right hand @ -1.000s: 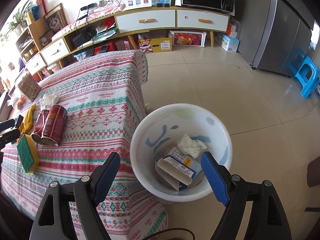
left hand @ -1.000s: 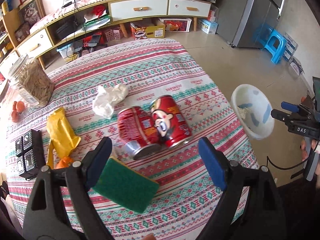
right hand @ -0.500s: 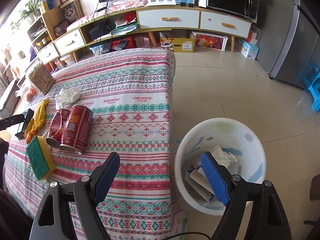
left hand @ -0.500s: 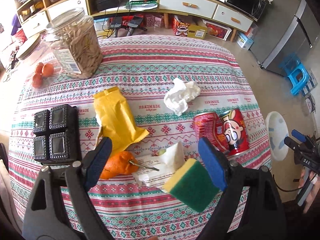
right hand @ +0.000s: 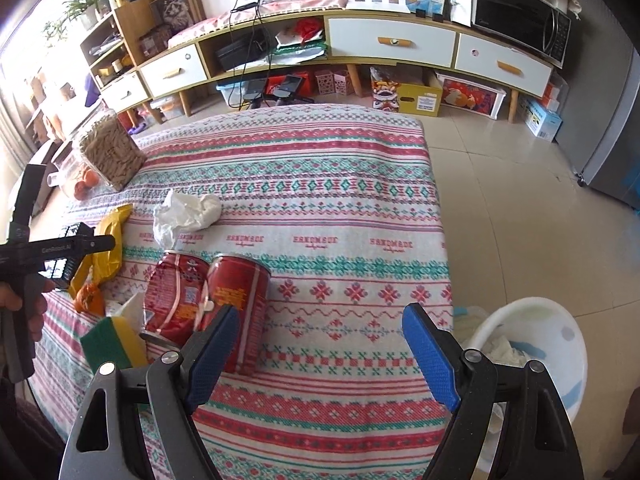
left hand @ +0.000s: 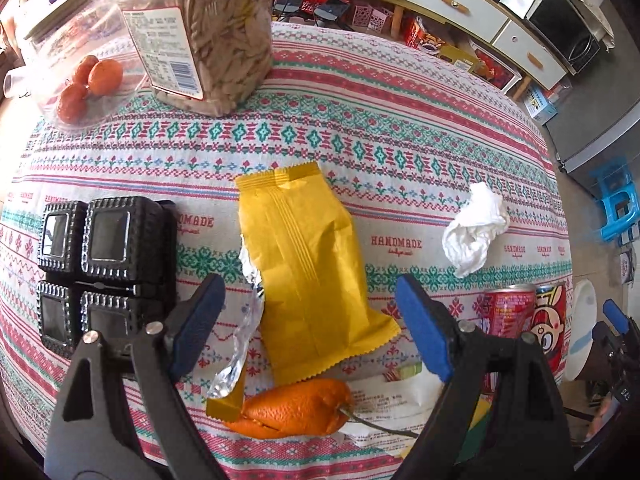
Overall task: Collect trash
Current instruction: 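Grasp the yellow snack bag with the left tool while the right tool grasps the crumpled tissue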
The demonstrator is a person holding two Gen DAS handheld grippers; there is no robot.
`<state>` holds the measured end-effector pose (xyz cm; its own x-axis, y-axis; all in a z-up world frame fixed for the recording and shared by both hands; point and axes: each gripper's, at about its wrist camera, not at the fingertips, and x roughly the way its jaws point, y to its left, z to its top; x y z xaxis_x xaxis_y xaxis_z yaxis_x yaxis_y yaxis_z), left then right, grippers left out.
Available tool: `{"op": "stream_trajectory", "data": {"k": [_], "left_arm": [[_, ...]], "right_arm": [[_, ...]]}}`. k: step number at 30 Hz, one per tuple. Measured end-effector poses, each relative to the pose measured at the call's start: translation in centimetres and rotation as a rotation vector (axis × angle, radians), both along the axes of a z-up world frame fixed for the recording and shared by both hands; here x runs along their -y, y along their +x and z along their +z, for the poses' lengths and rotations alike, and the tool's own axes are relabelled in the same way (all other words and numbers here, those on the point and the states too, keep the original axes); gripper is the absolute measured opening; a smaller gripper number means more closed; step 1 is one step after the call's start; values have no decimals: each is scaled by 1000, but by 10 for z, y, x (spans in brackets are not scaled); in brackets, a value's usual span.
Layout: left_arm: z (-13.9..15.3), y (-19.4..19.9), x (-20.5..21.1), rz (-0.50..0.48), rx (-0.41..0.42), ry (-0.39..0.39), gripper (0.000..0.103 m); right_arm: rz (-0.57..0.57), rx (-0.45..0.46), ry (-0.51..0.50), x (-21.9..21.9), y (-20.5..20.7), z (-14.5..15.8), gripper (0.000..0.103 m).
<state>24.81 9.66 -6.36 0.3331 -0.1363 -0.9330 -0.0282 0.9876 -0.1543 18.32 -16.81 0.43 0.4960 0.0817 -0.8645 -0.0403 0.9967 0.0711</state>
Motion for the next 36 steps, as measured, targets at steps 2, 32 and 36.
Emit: {"op": "stream_trajectory", "data": {"k": [2,32,36], "left_arm": [[-5,2,0,8,-18,-4,70],[43,-46,-53,-45,125,-50,42],[43,-46,-51,-48,122,-50,42]], "right_arm": [[15,-9,7,-11,7,-3,85],[117,-264,-84,-166,145,-72,74],[105,-250,-147,-170,142,-77,48]]}}
